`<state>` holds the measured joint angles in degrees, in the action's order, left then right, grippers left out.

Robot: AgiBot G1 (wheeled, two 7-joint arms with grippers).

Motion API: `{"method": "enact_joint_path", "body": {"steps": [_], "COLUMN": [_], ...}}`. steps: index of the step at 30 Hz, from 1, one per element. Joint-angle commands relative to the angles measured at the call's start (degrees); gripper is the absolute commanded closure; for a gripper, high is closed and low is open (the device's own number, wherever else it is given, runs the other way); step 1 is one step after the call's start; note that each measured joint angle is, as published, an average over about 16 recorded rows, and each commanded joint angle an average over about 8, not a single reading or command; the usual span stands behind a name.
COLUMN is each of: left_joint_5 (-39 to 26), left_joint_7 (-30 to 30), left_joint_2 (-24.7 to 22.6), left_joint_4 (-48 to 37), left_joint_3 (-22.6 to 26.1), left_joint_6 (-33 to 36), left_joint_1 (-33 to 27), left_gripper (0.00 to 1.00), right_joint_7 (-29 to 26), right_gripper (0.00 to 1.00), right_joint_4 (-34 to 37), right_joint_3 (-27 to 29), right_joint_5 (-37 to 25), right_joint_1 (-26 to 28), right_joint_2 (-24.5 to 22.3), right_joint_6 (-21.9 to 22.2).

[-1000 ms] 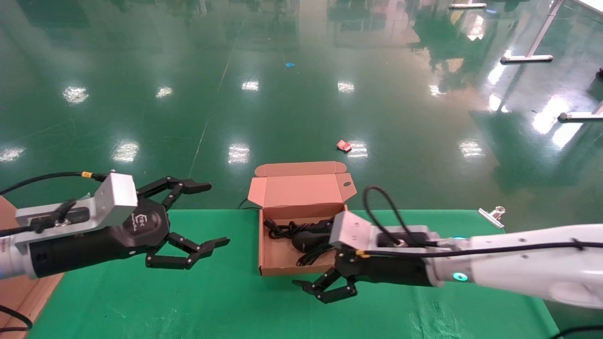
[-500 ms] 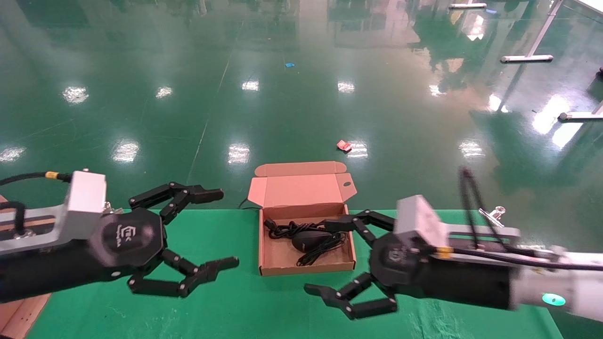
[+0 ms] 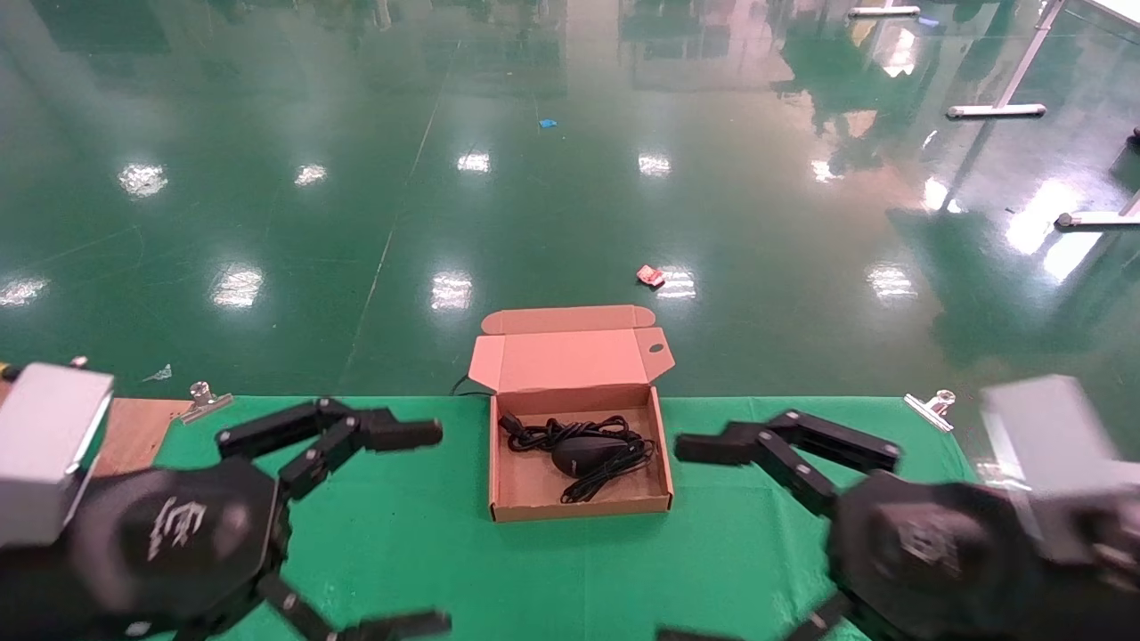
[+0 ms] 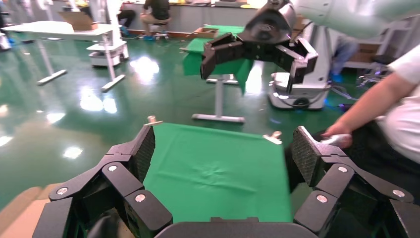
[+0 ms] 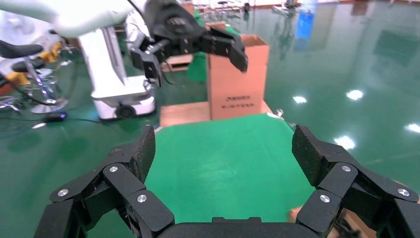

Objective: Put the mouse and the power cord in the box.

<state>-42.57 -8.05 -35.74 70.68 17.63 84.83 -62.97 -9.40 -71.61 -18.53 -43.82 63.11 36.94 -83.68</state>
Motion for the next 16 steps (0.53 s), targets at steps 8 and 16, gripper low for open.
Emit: {"method": "enact_joint_path", "body": {"steps": [8, 16], "left_joint_5": [1.3, 1.2], "left_joint_7": [-3.8, -3.3], "left_joint_2": [1.2, 1.0], "left_joint_4": [4.9, 4.1], "left_joint_3": [-2.7, -2.3], "left_joint_6": [1.5, 1.2], "left_joint_1": [2.4, 2.0], "left_gripper": [0.0, 0.0], "right_joint_7": [-1.7, -1.6], "right_gripper": [0.0, 0.0], "right_joint_4": [-3.4, -2.9], "right_joint_3": [4.4, 3.7], "right_joint_5": [3.4, 2.9], "right_joint_1": [-2.6, -2.3], "right_joint_2": [-3.3, -2.8], "right_joint_6": [-3.5, -2.9]}}
